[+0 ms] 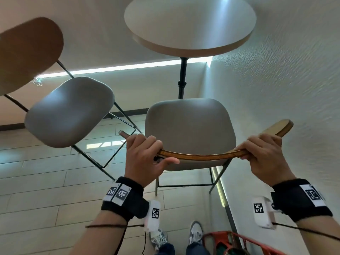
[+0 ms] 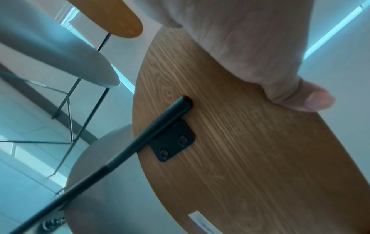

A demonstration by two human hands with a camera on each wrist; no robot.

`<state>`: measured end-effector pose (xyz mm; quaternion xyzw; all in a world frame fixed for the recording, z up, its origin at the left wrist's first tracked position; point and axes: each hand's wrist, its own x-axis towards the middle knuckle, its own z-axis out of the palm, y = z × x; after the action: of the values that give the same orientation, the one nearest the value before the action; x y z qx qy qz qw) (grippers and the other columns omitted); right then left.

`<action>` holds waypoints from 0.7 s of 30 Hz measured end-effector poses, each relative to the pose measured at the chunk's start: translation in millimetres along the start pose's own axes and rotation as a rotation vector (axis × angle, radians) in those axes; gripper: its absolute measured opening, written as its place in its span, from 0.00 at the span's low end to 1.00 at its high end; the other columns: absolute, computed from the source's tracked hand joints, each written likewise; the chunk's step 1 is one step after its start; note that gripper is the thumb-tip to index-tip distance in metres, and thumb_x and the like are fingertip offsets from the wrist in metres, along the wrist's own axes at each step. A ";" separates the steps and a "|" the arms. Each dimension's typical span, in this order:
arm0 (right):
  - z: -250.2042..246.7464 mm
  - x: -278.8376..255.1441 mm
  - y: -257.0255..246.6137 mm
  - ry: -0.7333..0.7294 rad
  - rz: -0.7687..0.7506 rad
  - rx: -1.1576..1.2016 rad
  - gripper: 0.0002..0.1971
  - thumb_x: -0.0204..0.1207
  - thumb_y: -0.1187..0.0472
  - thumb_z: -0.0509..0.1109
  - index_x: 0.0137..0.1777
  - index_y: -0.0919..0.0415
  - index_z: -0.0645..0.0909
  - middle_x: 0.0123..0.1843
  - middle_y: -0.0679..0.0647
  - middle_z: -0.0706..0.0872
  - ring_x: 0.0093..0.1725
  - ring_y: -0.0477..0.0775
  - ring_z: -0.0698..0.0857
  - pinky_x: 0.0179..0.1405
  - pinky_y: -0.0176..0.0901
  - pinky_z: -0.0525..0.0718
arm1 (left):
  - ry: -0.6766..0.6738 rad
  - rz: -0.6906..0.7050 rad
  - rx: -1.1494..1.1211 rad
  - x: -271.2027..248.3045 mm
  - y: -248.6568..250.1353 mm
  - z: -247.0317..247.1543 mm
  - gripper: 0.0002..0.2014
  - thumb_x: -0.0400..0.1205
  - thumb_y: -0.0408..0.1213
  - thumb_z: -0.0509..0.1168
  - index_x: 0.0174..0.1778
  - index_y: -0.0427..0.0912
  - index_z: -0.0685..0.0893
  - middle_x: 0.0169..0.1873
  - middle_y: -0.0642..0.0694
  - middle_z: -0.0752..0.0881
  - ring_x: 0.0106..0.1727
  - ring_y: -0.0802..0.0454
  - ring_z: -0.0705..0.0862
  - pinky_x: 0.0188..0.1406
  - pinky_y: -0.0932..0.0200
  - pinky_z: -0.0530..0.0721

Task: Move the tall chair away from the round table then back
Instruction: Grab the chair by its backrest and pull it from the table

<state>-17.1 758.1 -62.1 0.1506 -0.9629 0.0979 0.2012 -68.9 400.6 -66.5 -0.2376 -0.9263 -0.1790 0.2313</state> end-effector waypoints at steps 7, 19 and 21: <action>-4.3 2.5 19.1 -0.068 0.007 -0.007 0.08 0.74 0.65 0.67 0.46 0.50 0.83 0.40 0.43 0.81 0.46 0.55 0.76 0.54 0.45 0.57 | -0.024 -0.052 0.038 6.0 21.5 7.1 0.30 0.75 0.75 0.61 0.31 0.48 0.76 0.30 0.53 0.79 0.39 0.49 0.74 0.54 0.54 0.66; -11.0 -37.6 6.0 -0.021 -0.011 0.054 0.08 0.76 0.59 0.61 0.44 0.51 0.82 0.39 0.45 0.82 0.46 0.52 0.72 0.55 0.44 0.58 | 0.024 -0.034 0.090 -33.8 43.4 2.3 0.32 0.75 0.76 0.58 0.29 0.47 0.80 0.29 0.52 0.81 0.39 0.47 0.75 0.53 0.53 0.68; -8.7 -37.2 8.4 -0.005 -0.021 0.054 0.08 0.76 0.58 0.61 0.43 0.51 0.82 0.39 0.46 0.82 0.46 0.53 0.72 0.54 0.44 0.58 | 0.034 -0.041 0.082 -32.9 42.6 4.8 0.33 0.75 0.76 0.57 0.29 0.47 0.80 0.29 0.52 0.81 0.40 0.48 0.74 0.53 0.54 0.67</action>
<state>15.8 777.4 -70.8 0.1662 -0.9588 0.1215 0.1957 -22.6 426.0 -77.9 -0.2059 -0.9335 -0.1497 0.2526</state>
